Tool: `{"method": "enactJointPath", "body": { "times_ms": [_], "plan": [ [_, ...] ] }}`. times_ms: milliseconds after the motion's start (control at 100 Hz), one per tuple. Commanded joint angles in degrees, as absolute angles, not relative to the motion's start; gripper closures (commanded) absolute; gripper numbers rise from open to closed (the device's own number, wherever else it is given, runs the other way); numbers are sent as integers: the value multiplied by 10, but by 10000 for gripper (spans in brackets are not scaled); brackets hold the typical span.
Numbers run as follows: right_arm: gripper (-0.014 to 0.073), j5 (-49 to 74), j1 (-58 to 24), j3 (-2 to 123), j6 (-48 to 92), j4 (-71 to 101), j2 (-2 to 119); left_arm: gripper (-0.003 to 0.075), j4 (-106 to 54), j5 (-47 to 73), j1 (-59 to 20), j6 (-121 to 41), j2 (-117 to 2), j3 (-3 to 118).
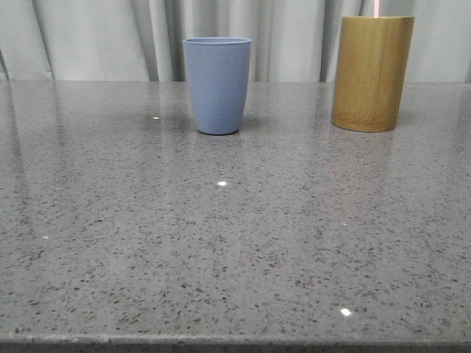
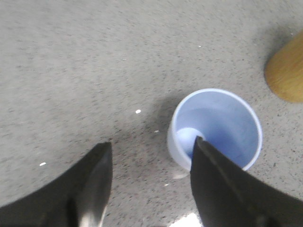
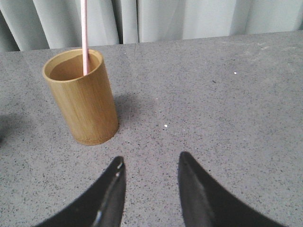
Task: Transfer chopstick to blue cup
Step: 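Release the cup and withdraw the left gripper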
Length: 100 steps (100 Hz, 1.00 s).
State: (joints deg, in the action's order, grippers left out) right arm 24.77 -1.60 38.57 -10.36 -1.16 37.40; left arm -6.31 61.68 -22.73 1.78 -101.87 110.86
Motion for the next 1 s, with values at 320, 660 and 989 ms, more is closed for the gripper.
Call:
{"method": "enactJointPath", "body": {
  "times_ms": [320,660,989],
  "plan": [
    [296,220,-18,407,-98,-15,376,383,-45,481,-149,40,-740,832],
    [296,220,-18,408,-98,-15,376,383,-27,394,-114,40,-539,626],
    [296,220,-18,408,-98,-13,376,383,-7,363,-114,40,-416,511]
  ]
}}
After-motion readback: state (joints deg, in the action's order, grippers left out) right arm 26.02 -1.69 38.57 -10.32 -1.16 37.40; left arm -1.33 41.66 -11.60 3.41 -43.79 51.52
